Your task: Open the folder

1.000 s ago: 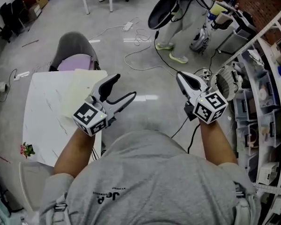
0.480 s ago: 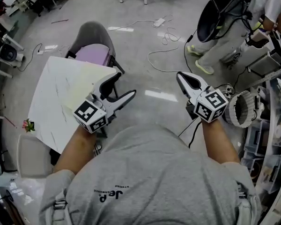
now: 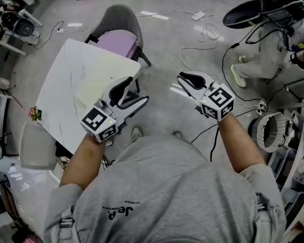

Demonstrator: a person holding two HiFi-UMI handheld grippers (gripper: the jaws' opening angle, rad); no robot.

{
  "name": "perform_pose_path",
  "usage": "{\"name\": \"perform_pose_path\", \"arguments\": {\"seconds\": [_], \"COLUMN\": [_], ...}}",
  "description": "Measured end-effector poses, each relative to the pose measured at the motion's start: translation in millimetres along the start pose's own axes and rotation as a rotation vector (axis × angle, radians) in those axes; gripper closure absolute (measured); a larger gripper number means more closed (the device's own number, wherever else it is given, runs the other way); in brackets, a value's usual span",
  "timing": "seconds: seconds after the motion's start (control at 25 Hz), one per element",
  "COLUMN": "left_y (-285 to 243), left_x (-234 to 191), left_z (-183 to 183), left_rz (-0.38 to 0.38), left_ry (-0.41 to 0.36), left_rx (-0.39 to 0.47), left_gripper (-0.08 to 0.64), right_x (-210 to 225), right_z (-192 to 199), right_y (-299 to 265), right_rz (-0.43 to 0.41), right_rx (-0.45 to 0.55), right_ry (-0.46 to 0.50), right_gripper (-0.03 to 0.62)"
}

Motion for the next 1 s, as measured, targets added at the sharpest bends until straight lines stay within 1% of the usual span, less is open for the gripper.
{"name": "perform_pose_path", "arguments": {"seconds": [0.08, 0.16, 0.32, 0.4, 0.52, 0.64, 0.84, 0.92, 1.0], "left_y": [13, 27, 51, 61, 71, 84, 98, 103, 106], "left_x": [-19, -38, -77, -89, -107, -121, -133, -137, -141], "left_z": [6, 11, 24, 34, 47, 58, 78, 85, 91], "left_rz": [-0.005, -0.006, -0.002, -0.004, -0.011, -0.059, -0.077, -0.08, -0.086], "left_ry": [0.005, 0.012, 0.002, 0.005, 0.015, 0.047, 0.079, 0.078, 0.076], "left_rx": [-0.004, -0.015, -0.056, -0.072, -0.086, -0.112, -0.1, -0.089, -0.082], "left_gripper": [0.175, 0.175, 0.175, 0.175, 0.175, 0.175, 0.175, 0.175, 0.176], "right_x": [-7, -13, -22, -27, -30, -37, -62, -78, -99], "right_z": [3, 9, 28, 39, 54, 69, 88, 88, 84], "right_y": [-35, -69, -138, -167, -207, -238, -267, -275, -279], "right_rz": [-0.057, -0.109, -0.198, -0.231, -0.245, -0.236, -0.172, -0.163, -0.216], "right_rx": [-0.031, -0.066, -0.134, -0.175, -0.224, -0.256, -0.294, -0.291, -0.259], "right_ry": [0.032, 0.042, 0.064, 0.083, 0.099, 0.064, -0.001, 0.02, 0.075], "right_gripper": [0.527, 0.474, 0.362, 0.329, 0.305, 0.304, 0.256, 0.252, 0.255]}}
Point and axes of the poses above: the fingertips, and each gripper's own axes: y backward along the fingers, x to its right, z out of its underside, the point moved 10 cm from there along y, backward along the fingers, and after that the axes turned 11 degrees about y, right-handed, at the moved point
